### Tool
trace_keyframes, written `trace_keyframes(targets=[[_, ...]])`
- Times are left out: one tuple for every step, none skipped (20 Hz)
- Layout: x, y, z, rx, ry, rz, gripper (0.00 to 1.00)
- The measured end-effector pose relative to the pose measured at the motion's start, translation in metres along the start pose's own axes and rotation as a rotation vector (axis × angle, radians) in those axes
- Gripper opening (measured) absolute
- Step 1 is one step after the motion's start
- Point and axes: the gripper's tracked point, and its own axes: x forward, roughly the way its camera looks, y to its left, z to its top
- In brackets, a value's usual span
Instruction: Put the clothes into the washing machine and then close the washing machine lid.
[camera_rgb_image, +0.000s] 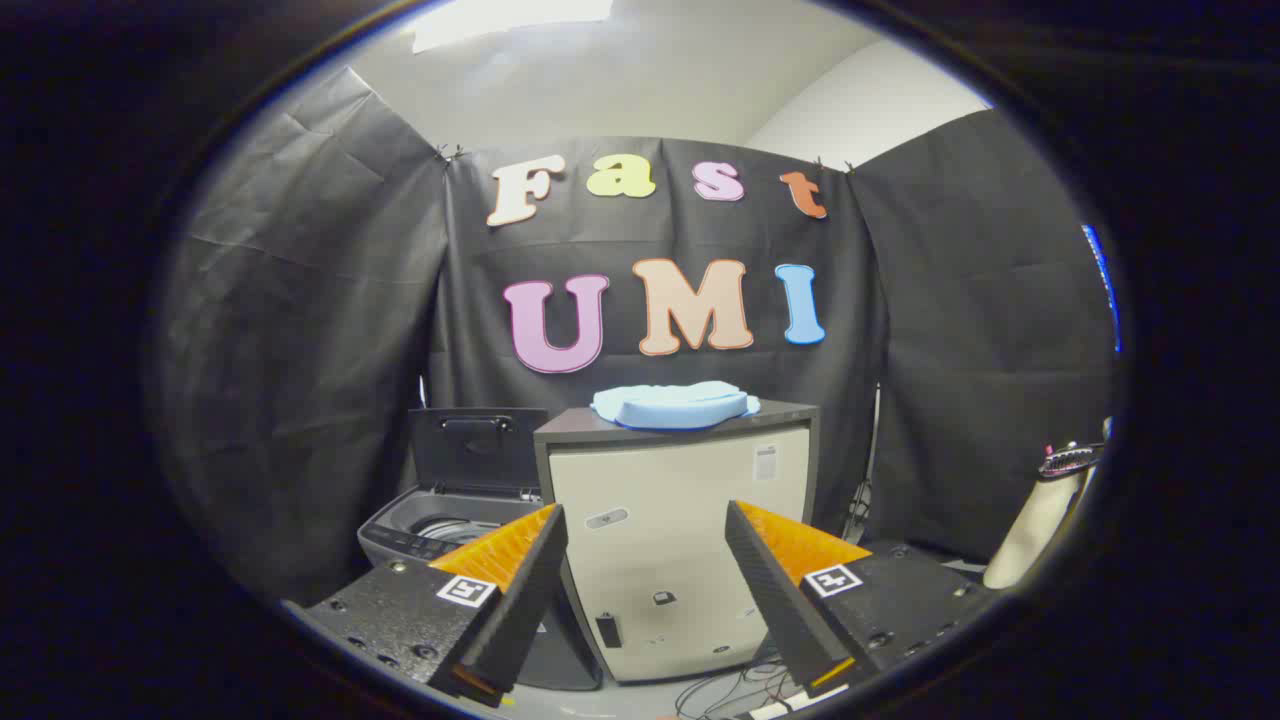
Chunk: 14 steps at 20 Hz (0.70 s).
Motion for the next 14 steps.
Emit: trace_keyframes(targets=[[0.001, 0.001, 0.001, 0.002, 0.000, 0.001, 0.96], [0.001, 0.002, 0.003, 0.008, -0.004, 0.001, 0.96], [0.002, 0.002, 0.005, 0.014, -0.009, -0.001, 0.96], [0.004, 0.002, 0.006, 0.018, -0.010, -0.003, 0.96], [0.005, 0.001, 0.006, 0.021, -0.010, -0.006, 0.96], [0.007, 0.001, 0.008, 0.020, -0.009, -0.010, 0.96], [0.009, 0.001, 0.008, 0.019, -0.010, -0.013, 0.96], [0.012, 0.002, 0.010, 0.018, -0.011, -0.014, 0.96], [0.014, 0.005, 0.011, 0.018, -0.013, -0.009, 0.96], [0.016, 0.007, 0.012, 0.022, -0.012, -0.005, 0.96], [0.019, 0.008, 0.014, 0.026, -0.025, -0.004, 0.96], [0.022, 0.009, 0.017, 0.029, -0.037, -0.002, 0.96], [0.026, 0.008, 0.016, 0.034, -0.045, -0.005, 0.96], [0.031, 0.006, 0.018, 0.045, -0.049, -0.012, 0.96]])
